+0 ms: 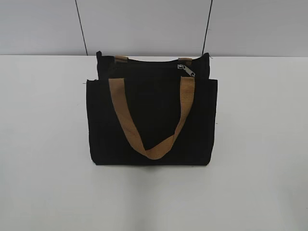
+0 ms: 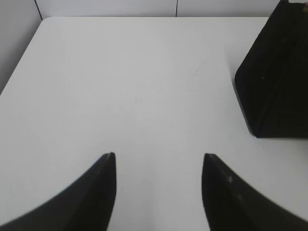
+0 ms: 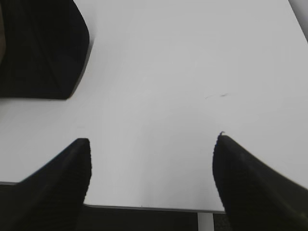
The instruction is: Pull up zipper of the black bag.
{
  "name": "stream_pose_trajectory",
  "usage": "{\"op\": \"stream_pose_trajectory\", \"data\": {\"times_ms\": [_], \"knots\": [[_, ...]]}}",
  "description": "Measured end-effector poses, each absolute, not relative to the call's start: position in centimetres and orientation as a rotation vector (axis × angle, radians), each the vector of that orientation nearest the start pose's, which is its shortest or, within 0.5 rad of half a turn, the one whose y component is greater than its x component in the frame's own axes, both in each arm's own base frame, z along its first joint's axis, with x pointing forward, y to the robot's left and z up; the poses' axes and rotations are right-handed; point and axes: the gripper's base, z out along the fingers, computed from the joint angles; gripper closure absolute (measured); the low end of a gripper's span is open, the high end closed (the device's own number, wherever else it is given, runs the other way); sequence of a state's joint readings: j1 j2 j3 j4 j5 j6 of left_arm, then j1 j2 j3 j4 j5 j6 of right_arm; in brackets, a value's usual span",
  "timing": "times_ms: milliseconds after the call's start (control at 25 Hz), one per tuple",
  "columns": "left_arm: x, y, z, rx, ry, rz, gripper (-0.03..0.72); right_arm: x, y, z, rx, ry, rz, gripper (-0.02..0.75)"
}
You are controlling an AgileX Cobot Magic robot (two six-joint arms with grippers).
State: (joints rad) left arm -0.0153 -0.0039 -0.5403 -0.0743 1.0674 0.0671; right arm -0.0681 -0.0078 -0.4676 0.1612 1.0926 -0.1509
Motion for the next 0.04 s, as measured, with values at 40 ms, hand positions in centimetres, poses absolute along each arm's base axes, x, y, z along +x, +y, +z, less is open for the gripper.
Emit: {"op": "stream_pose_trajectory", "data": {"times_ms": [40], "knots": [[-1.09,-0.58,28.79,0.088,2.003,-0.055,0.267,-0.35,1.32,26.66,-0.095,2.088,0.062,0.143]]}}
